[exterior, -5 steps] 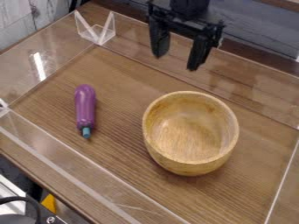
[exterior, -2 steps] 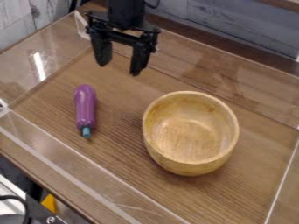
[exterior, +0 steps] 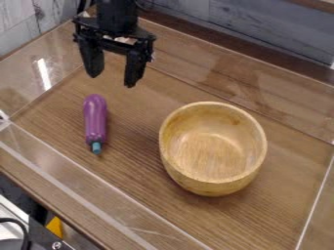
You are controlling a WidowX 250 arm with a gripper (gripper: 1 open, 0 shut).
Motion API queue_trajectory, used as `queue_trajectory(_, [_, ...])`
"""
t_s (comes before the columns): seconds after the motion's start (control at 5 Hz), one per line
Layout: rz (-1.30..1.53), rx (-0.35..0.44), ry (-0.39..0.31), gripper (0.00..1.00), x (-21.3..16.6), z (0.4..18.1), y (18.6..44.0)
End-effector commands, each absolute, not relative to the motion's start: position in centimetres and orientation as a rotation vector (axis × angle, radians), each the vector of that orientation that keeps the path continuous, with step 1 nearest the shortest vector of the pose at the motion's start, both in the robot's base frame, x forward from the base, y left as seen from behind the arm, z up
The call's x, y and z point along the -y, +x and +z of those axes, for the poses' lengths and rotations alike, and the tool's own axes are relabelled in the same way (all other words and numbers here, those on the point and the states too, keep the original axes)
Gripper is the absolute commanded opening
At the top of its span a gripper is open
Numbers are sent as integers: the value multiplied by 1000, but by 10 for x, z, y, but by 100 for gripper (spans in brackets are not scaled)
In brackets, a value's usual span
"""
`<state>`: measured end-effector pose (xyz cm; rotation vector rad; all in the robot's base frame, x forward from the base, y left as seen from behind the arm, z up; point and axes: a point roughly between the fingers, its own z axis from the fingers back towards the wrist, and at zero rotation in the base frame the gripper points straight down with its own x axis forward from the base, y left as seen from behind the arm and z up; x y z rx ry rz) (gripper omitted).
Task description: Put the purple eggplant in the brown bowl
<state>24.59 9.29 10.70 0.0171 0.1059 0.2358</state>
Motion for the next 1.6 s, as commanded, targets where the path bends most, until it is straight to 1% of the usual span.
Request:
queue_trajectory(0.0, [260, -66, 35, 100, -102, 113, 244])
queue_trajectory(0.6, [322, -57, 40, 100, -128, 91, 231])
queue_trajectory(1.4, [343, -31, 15, 100, -144, 60, 229])
